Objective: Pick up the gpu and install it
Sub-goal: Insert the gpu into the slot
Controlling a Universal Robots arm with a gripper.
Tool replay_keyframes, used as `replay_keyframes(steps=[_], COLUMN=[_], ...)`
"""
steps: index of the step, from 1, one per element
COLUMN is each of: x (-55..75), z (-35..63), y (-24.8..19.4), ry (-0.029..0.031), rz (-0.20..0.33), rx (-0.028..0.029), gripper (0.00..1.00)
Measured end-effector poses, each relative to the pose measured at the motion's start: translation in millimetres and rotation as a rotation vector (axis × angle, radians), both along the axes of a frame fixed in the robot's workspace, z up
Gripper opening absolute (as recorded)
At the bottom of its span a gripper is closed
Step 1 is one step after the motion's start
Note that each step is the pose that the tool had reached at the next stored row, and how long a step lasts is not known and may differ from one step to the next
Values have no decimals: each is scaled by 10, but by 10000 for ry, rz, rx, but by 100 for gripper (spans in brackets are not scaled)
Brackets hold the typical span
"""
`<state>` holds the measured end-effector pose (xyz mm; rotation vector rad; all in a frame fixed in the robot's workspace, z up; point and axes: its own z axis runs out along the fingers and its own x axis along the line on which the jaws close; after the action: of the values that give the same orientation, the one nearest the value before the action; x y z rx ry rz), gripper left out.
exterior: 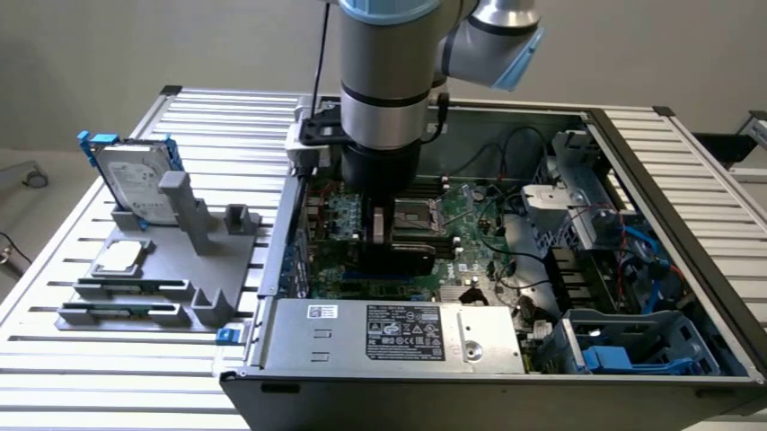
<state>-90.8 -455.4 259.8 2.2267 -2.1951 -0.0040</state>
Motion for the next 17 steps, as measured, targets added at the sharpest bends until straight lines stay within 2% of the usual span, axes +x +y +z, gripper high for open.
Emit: replay_keyframes(steps=[11,12,14,15,17], x=[-9,-8,-8,-8,-8], z=[-21,-20,-17,-12,19], y=[3,2,1,1,1], ry=[-2,-3,0,2,0], rz=[-4,-4,-2,-1,-2], rx=[36,31,26,24,33], gripper=[28,34,34,41,41])
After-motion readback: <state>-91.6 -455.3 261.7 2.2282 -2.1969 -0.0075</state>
